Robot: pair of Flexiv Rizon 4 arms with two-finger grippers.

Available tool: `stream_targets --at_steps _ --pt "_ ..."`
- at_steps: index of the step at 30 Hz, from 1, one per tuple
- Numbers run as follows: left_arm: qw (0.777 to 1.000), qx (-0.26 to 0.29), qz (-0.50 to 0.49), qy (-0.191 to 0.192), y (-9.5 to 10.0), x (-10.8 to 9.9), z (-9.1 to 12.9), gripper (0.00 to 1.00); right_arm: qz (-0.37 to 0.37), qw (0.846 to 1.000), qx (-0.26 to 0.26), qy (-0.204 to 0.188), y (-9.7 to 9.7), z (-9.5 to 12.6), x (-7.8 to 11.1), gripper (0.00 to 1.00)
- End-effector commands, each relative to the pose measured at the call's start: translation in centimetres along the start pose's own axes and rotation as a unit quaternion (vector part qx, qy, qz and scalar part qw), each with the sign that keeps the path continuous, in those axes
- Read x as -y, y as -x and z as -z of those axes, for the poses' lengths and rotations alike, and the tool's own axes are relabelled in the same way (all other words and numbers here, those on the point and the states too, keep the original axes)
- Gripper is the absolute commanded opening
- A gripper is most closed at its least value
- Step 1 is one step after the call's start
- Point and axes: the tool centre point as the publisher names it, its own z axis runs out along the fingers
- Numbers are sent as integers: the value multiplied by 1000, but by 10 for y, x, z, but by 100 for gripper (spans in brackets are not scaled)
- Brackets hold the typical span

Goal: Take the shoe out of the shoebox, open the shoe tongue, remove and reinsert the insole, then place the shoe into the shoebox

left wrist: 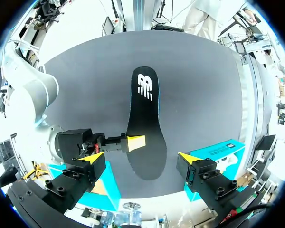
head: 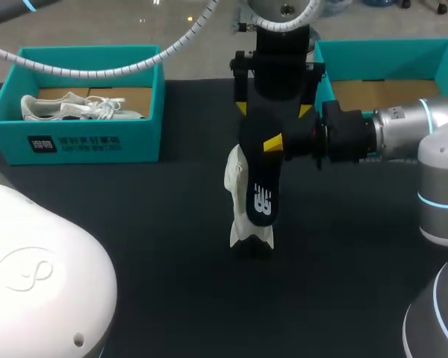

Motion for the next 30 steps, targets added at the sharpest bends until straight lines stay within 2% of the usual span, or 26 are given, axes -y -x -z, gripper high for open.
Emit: stream_targets --at_steps 1,8,19,30 --pt "1000 1 1 0 -3 0 -1 100 0 1000 1 -1 0 -1 -1 0" --pt "1000 7 11 -5 -9 1 -5 100 0 1000 1 0 1 0 0 0" --pt "990 138 37 -15 -25 3 -7 100 -2 1000 5 0 -1 7 0 0" --pt "968 250 16 -1 -38 12 -3 100 -4 1000 10 -6 -1 13 1 0"
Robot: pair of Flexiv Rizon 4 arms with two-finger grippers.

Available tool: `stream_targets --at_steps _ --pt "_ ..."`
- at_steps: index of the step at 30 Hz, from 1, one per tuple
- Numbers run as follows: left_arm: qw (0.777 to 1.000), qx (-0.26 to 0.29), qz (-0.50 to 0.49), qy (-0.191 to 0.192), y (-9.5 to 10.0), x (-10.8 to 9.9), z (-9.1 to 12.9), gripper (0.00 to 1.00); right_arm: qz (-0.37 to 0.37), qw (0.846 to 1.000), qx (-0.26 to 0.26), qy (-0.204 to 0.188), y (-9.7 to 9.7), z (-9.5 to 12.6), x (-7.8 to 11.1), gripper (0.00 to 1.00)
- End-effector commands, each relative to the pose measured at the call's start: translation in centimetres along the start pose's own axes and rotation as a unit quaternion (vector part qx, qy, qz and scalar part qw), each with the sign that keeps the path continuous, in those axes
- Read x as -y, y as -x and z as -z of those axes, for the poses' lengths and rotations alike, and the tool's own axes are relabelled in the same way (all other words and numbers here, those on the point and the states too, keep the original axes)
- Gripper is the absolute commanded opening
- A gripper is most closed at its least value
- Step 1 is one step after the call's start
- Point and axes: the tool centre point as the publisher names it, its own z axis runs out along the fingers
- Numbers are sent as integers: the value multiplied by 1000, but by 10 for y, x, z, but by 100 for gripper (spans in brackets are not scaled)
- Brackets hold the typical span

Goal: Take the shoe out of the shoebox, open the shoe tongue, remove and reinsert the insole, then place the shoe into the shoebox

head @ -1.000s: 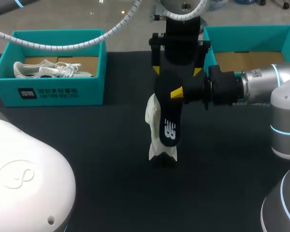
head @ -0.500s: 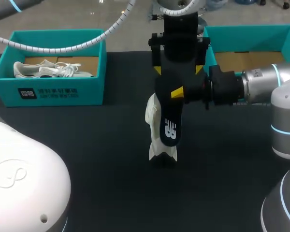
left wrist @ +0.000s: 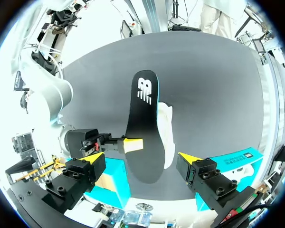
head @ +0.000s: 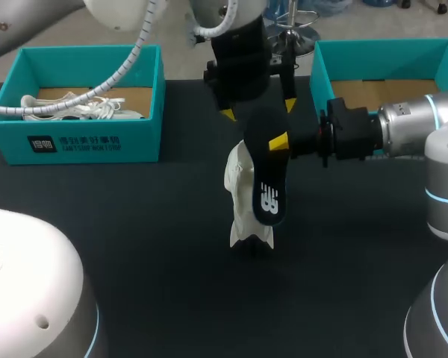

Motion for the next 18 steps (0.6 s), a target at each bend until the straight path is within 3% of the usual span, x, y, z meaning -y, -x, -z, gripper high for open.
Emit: stream_targets --at_steps 1,10,18 --pt "991 133 -6 5 -18 6 2 100 0 1000 2 -1 -1 2 1 0" --pt "964 264 -2 12 -26 9 14 100 -3 1000 0 -5 -2 4 3 0" --pt "947 320 -19 13 -30 17 19 100 -4 1000 2 -7 -4 7 3 0"
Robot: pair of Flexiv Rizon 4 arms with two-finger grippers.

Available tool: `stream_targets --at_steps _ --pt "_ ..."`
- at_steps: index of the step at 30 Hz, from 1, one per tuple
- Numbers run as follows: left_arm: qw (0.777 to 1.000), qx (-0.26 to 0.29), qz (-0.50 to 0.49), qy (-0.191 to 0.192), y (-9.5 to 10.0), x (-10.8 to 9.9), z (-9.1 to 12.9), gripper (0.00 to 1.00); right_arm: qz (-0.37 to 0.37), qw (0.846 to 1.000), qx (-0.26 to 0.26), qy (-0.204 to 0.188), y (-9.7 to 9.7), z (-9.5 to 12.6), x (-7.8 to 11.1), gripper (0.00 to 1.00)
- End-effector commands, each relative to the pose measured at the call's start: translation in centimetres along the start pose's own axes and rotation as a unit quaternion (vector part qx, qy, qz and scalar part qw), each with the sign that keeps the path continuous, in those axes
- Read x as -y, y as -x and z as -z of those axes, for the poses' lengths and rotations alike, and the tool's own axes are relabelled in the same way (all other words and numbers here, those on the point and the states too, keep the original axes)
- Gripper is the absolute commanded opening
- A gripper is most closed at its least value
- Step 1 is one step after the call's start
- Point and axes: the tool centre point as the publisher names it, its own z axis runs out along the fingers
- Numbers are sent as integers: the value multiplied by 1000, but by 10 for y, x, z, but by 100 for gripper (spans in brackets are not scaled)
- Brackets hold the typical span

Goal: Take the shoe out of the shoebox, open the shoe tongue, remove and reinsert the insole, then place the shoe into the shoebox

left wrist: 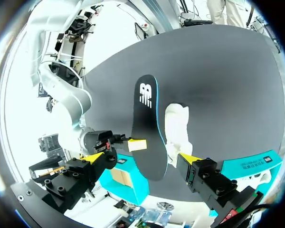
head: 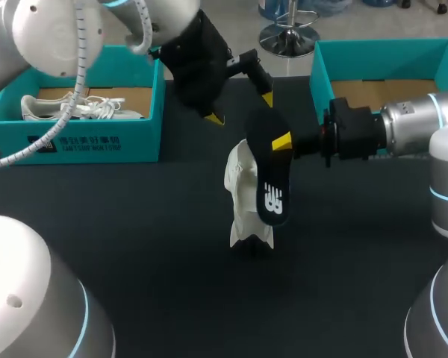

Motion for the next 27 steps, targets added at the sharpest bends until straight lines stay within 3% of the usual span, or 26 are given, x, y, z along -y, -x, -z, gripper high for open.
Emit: stream_targets --at_steps 1,2,15,20,27 --pt "984 177 -4 12 -10 9 4 100 -1 1000 4 -1 -2 2 0 0" --pt "985 173 -4 25 -11 10 5 100 -1 1000 4 -1 -2 2 0 0" --pt "986 166 5 27 -12 10 5 100 -5 1000 4 -7 0 0 2 0" --pt "986 166 5 27 -12 10 5 100 -1 1000 2 7 -3 5 2 0" --pt "979 198 29 44 -27 11 -8 100 4 1000 -5 18 -11 10 -4 0"
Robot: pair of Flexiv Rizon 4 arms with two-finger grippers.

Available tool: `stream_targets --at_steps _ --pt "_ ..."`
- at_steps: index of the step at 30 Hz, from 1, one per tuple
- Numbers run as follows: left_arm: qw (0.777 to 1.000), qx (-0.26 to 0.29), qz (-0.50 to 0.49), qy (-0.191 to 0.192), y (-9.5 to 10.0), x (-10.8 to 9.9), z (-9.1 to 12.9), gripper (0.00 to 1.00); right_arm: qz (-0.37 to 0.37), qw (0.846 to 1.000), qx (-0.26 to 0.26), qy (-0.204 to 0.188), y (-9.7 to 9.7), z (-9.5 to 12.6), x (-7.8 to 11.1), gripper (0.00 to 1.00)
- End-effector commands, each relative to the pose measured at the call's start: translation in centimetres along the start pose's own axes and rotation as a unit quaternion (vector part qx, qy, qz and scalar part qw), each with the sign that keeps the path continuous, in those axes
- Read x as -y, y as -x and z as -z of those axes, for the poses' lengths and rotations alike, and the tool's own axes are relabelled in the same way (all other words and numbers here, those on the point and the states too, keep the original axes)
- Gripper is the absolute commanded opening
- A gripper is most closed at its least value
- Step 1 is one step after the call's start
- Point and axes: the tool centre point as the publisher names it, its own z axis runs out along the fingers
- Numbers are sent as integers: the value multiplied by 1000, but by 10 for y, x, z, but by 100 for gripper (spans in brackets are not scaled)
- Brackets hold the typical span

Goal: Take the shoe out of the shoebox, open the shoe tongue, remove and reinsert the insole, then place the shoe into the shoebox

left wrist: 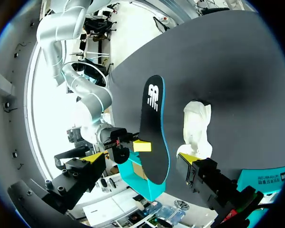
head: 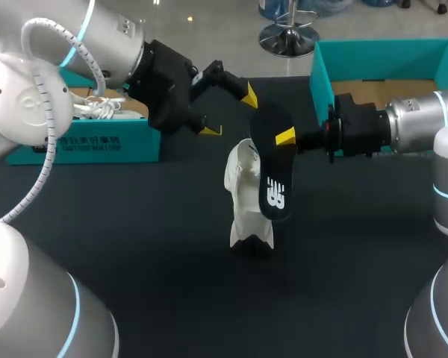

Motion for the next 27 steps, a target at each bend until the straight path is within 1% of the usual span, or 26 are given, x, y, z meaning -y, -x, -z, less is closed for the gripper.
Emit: stream_targets --at_steps 1,7,10,16,23,27 --pt "999 50 12 18 -12 4 -5 100 1 1000 2 3 -5 2 2 0" --pt "993 98 43 57 -19 -2 -8 100 1 1000 0 1 -13 3 -1 0" --pt "989 118 62 66 -21 -2 -7 100 -1 1000 -1 -1 -15 1 -3 0" --pt "989 118 62 66 -21 -2 -7 100 -1 1000 0 -9 -18 -1 -5 0" --pt "989 118 62 66 -21 -2 -7 100 -3 1000 -23 -15 -30 -3 -7 0" --pt "989 118 62 66 -21 -2 -7 100 -12 1000 -9 -15 -35 1 -7 0"
